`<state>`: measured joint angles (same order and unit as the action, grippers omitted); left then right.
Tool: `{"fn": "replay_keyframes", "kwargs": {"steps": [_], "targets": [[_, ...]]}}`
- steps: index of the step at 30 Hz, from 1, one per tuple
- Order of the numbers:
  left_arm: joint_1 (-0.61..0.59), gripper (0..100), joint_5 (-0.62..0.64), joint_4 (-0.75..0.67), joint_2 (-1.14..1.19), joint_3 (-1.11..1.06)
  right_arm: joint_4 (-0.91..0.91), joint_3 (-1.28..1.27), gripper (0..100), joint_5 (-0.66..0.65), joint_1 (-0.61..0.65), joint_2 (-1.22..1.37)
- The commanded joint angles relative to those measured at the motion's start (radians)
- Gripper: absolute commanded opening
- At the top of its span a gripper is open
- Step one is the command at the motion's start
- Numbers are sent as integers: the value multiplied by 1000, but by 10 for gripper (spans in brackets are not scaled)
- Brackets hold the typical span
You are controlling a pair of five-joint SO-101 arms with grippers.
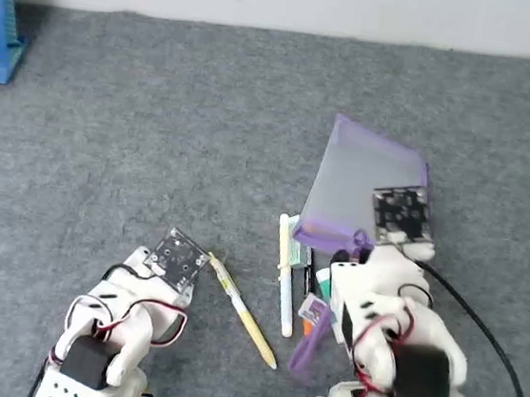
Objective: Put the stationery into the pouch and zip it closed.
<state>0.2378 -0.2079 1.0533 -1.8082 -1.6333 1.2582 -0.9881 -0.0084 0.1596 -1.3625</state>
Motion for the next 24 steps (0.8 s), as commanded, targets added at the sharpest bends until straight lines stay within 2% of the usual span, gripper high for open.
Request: {"fn": "replay_keyframes", "kwargs": {"steps": [1,4,10,14,18,24], "targets": [[21,120,87,-55,-15,114,12,14,8,29,10,-108],[89,170,172,-54,-15,162,58,15,8,29,27,-182],[307,173,241,-60,-15,216,147,14,8,31,133,-295],[393,173,264,-86,-15,260,148,12,8,31,143,-317],[404,170,284,-187,-14,255,163,12,8,31,145,-318],[408,170,284,-212,-14,219,197,20,8,29,153,-326]]}}
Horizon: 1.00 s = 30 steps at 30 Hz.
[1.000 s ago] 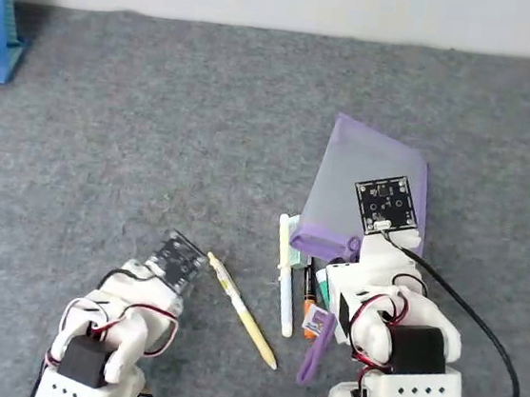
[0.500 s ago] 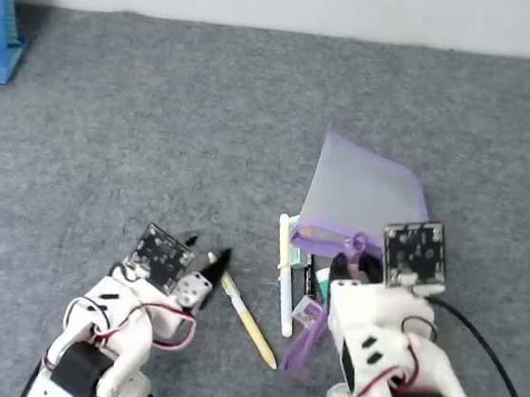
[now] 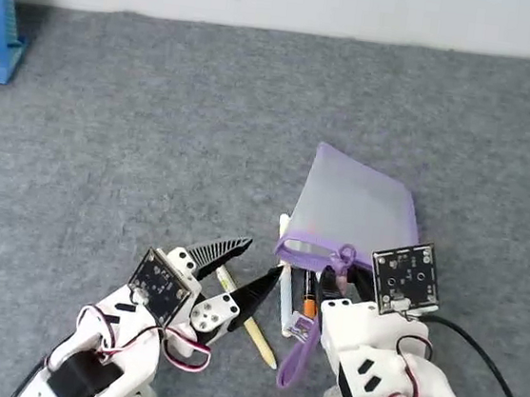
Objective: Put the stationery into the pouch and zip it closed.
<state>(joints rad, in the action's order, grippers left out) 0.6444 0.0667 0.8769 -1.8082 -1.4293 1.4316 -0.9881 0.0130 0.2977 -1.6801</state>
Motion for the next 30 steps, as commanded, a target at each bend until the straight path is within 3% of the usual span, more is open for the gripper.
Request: {"fn": "replay_keyframes", "kwargs": {"steps": [1,6,22,30], "targets": [[2,170,9,-49,-14,1,33,21,8,8,33,-8],[2,170,9,-130,-14,-85,50,32,8,11,99,-10],[-3,169,-25,-103,-14,-159,61,63,8,9,108,-125],[-57,129,-25,-135,-14,-165,177,91,8,11,280,-134]]}}
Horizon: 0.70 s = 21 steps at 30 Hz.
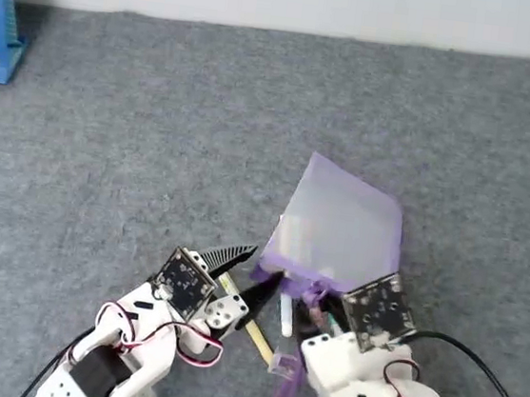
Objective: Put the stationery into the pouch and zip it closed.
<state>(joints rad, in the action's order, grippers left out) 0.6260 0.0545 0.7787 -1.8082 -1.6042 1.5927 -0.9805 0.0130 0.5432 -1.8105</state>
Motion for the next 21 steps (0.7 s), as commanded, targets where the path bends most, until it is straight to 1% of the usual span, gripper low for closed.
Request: {"fn": "replay_keyframes", "kwargs": {"steps": [1,4,8,10,12,15,17,21], "targets": [[-60,120,-12,-55,-14,2,21,92,8,11,36,-4],[-80,107,-15,-94,-14,-28,21,101,8,11,36,-4],[-48,101,-69,-92,-14,-67,21,101,8,11,38,-4],[-32,61,-84,-91,-14,-73,21,101,8,11,36,-4],[-29,8,-133,-91,-14,-73,21,101,8,9,36,-4],[-41,12,-152,-94,-14,-68,21,100,8,5,31,-4],[-77,11,-149,-94,-14,-56,21,100,8,3,-10,-4],[-169,11,-147,-94,-14,-13,21,95,8,-21,-153,-4]]}}
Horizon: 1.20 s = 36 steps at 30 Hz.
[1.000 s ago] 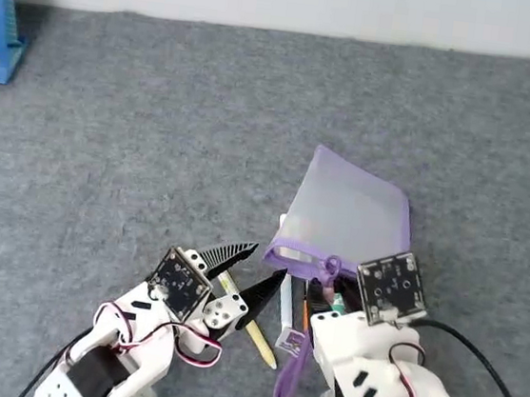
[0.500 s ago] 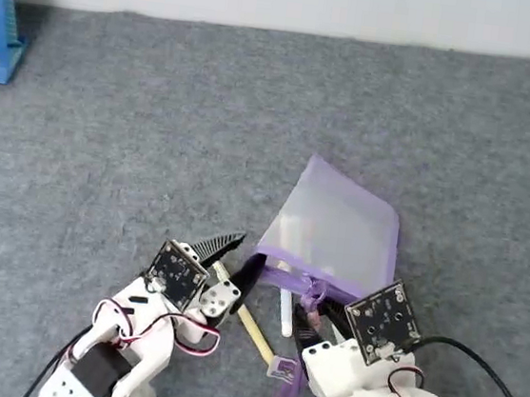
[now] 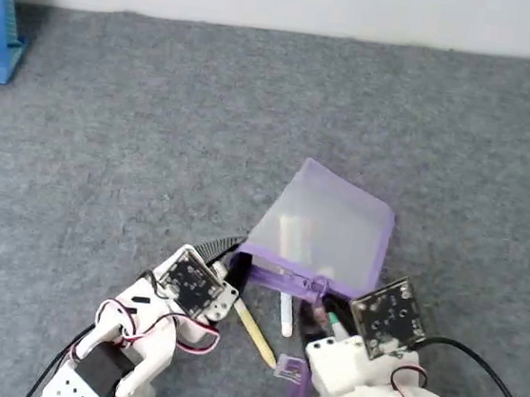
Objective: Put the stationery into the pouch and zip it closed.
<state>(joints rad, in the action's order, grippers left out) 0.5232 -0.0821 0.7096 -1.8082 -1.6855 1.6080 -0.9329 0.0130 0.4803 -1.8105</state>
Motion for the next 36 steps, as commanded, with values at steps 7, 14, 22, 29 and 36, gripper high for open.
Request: {"fn": "replay_keyframes", "kwargs": {"steps": [7,14,22,29,36], "targets": [[-98,11,-11,-25,-14,90,-4,46,8,-110,-266,-2],[-201,11,-11,-23,-14,120,-7,44,8,-150,-331,1],[-212,11,-11,-12,-14,130,-116,-60,13,-158,-363,1],[-216,11,-11,166,-15,255,-113,-60,137,-138,-363,2],[-322,11,-8,302,-15,377,-120,-60,245,-87,-364,4]]}}
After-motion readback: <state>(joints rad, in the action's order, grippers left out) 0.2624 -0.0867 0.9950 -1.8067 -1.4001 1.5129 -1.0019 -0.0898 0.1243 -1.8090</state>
